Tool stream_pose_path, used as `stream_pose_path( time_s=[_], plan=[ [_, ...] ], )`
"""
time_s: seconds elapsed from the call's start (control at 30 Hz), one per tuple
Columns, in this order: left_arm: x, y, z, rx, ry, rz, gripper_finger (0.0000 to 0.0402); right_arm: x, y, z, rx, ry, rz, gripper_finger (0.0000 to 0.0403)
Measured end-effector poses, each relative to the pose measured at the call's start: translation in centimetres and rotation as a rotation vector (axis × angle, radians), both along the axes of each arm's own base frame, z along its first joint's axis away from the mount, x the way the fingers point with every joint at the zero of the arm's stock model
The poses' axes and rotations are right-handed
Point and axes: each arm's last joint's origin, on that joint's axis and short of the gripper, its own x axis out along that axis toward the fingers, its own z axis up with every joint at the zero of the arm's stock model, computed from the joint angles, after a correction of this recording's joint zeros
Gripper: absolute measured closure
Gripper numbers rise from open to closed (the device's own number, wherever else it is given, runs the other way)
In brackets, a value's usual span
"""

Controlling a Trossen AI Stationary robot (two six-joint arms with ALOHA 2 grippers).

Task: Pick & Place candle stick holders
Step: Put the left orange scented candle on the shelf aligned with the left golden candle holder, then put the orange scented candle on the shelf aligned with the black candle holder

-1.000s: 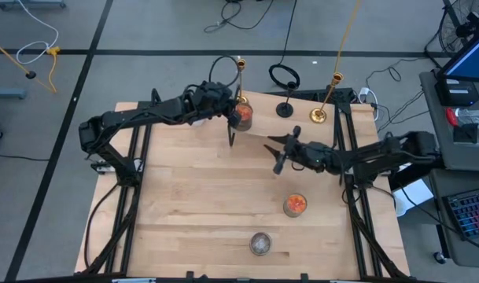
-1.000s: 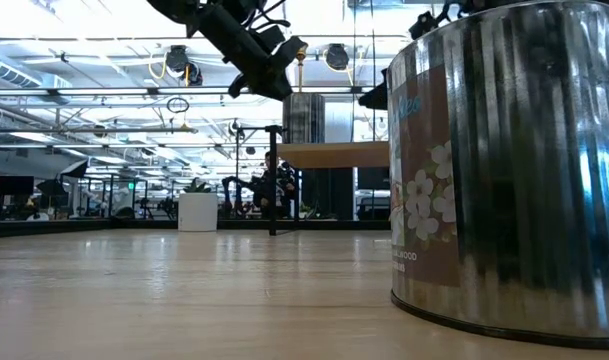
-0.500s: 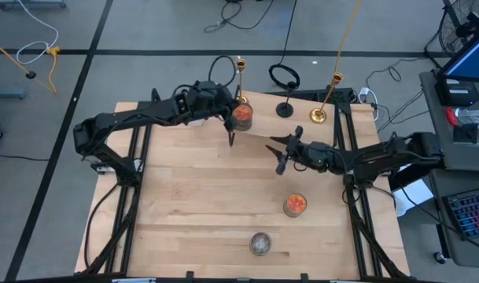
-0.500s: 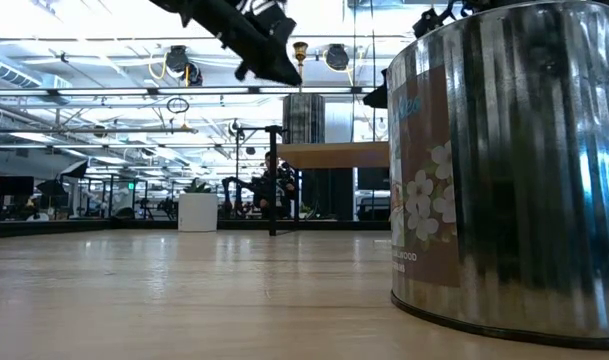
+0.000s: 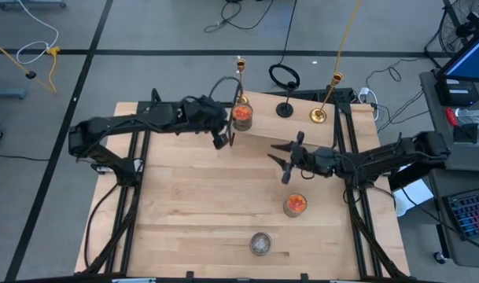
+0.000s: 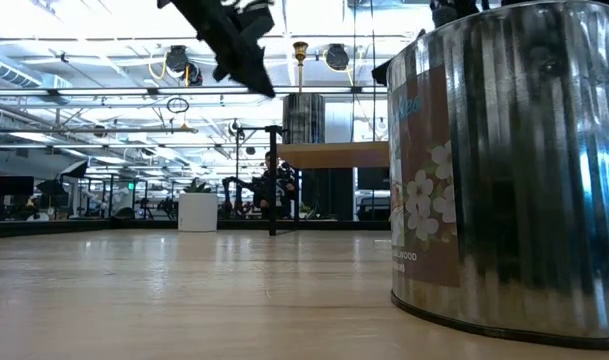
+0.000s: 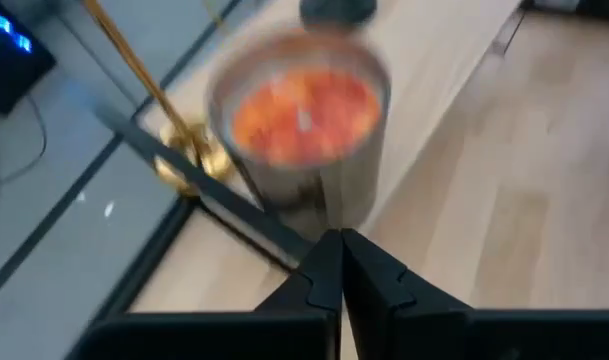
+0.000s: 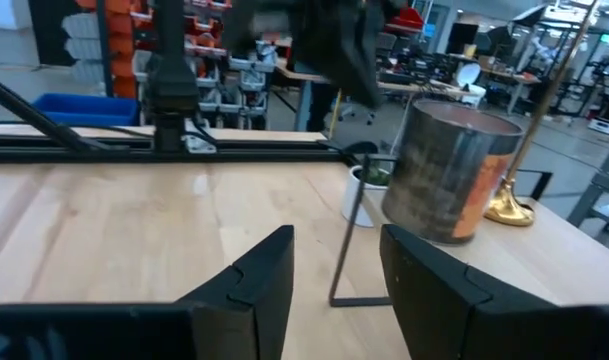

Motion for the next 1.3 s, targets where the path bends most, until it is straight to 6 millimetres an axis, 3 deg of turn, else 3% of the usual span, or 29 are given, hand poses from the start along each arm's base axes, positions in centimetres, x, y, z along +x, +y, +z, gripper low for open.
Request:
stream_pose_path(
  time_s=[0.23,0.5,0.9,1.1,1.3],
  plan=[
    [0.6,0.5,-2.7,0.036,-0.006,0.056,0.0396,0.0,0.6,0.0,0.002,-0.001,0.025,0.0258],
    [1.7,2.1,-3.2,0.08,-0.106,0.077,0.0391,0.0,0.6,0.0,0.002,-0.002,0.024,0.0257],
    [2.0,2.1,-3.2,0.087,-0.131,0.066,0.0398,0.0,0.6,0.0,0.002,0.0,0.024,0.0259],
    [1.6,0.1,-2.2,0.069,-0.122,-0.009,0.0394,-0.2,1.3,0.1,-0.002,0.002,0.063,0.0265],
    [-0.4,-3.5,0.4,0.05,-0.141,-0.128,0.0387,-1.2,3.7,0.1,-0.006,0.07,0.255,0.0245]
  ],
)
